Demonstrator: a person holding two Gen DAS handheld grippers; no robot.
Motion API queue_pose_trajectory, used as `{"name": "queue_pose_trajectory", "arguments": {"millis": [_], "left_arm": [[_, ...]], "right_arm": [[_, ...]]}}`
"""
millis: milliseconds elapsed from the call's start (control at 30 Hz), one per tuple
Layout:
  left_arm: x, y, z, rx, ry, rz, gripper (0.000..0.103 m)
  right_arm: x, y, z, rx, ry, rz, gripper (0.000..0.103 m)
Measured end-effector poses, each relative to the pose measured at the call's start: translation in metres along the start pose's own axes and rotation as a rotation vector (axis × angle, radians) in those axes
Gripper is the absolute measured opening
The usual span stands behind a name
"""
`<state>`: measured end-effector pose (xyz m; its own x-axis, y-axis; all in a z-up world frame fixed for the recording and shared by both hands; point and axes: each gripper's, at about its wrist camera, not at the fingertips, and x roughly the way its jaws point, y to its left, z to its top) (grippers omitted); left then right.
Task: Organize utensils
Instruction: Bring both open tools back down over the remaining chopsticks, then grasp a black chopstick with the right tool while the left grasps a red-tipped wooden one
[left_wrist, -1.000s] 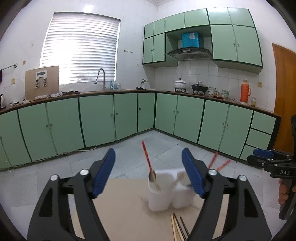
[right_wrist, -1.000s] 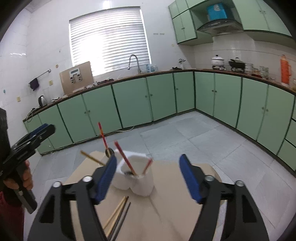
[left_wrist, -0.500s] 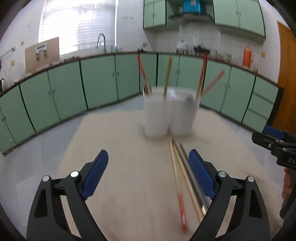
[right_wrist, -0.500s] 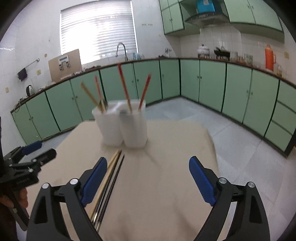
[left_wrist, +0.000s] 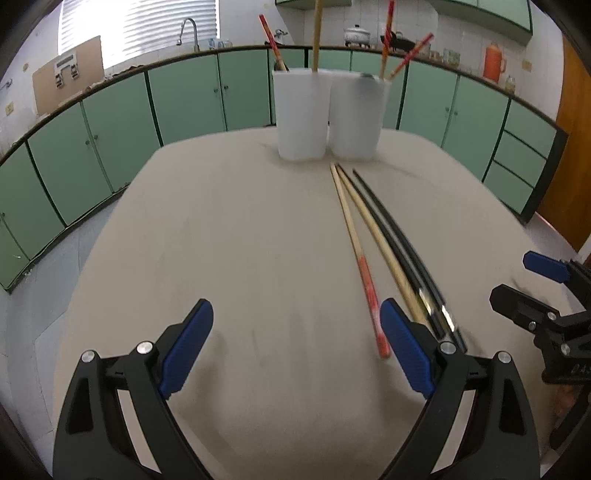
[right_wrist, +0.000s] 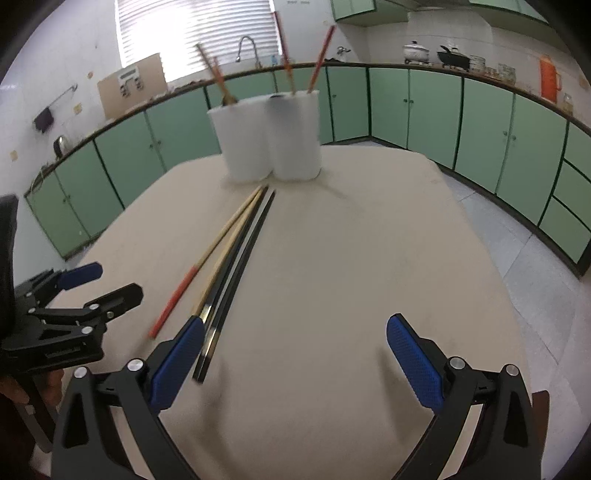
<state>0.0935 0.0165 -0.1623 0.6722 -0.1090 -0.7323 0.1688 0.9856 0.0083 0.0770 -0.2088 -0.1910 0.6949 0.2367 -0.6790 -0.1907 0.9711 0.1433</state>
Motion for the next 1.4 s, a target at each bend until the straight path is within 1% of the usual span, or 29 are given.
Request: {"name": "queue_pose_trajectory", "arguments": {"millis": [33, 100, 167, 300, 367, 400, 467, 533, 600, 700, 733, 767, 833, 900, 1033, 1167, 1300, 1400], "left_arm": [[0.000, -0.001, -0.002, -0.001, 0.005, -0.001, 0.089], [0.000, 0.000, -0.005, -0.007, 0.017, -0.002, 0.089], [-0.001, 0.001, -0.008, -0.015, 0.021, 0.001, 0.089], [-0.003, 0.004, -0.008, -0.028, 0.020, 0.004, 0.089], [-0.002, 0.007, -0.009, -0.034, 0.025, 0.007, 0.089], [-0.001, 0.007, -0.010, -0.040, 0.030, 0.005, 0.089], [0.000, 0.009, -0.012, -0.049, 0.036, 0.001, 0.089], [0.000, 0.009, -0.013, -0.052, 0.037, -0.002, 0.089], [0.000, 0.008, -0.013, -0.051, 0.037, -0.004, 0.088], [0.000, 0.006, -0.013, -0.042, 0.036, -0.014, 0.085], [0.000, 0.004, -0.013, -0.039, 0.036, -0.019, 0.085], [-0.001, 0.002, -0.013, -0.035, 0.035, -0.027, 0.084], [-0.001, -0.002, -0.013, -0.026, 0.033, -0.040, 0.083], [-0.002, -0.008, -0.012, -0.015, 0.030, -0.055, 0.083], [0.000, -0.018, -0.012, -0.002, 0.031, -0.080, 0.079], [0.006, -0.024, -0.012, -0.002, 0.040, -0.079, 0.074], [0.007, -0.027, -0.011, 0.001, 0.039, -0.074, 0.060], [0.008, -0.028, -0.010, 0.001, 0.037, -0.068, 0.053]], "right_arm": [[-0.001, 0.002, -0.003, 0.000, 0.001, 0.004, 0.096], [-0.002, 0.007, -0.008, -0.004, 0.009, 0.016, 0.090], [-0.002, 0.011, -0.011, -0.012, 0.019, 0.024, 0.080], [-0.003, 0.022, -0.017, -0.037, 0.039, 0.049, 0.067], [-0.002, 0.029, -0.020, -0.052, 0.052, 0.066, 0.057], [-0.002, 0.032, -0.021, -0.061, 0.056, 0.068, 0.055], [0.000, 0.038, -0.023, -0.079, 0.066, 0.068, 0.044], [0.003, 0.042, -0.025, -0.090, 0.080, 0.074, 0.039], [0.004, 0.045, -0.026, -0.109, 0.077, 0.051, 0.035], [0.004, 0.047, -0.027, -0.124, 0.071, 0.033, 0.025], [0.004, 0.046, -0.026, -0.123, 0.071, 0.029, 0.019], [0.004, 0.045, -0.026, -0.124, 0.071, 0.027, 0.016], [0.004, 0.043, -0.025, -0.123, 0.075, 0.030, 0.007], [0.003, 0.040, -0.025, -0.120, 0.076, 0.027, 0.007], [0.001, 0.031, -0.025, -0.108, 0.076, 0.009, 0.007], [-0.001, 0.017, -0.024, -0.074, 0.072, -0.013, 0.007], [-0.001, 0.008, -0.023, -0.049, 0.069, -0.017, 0.007], [0.000, 0.007, -0.023, -0.046, 0.067, -0.013, 0.007]]}}
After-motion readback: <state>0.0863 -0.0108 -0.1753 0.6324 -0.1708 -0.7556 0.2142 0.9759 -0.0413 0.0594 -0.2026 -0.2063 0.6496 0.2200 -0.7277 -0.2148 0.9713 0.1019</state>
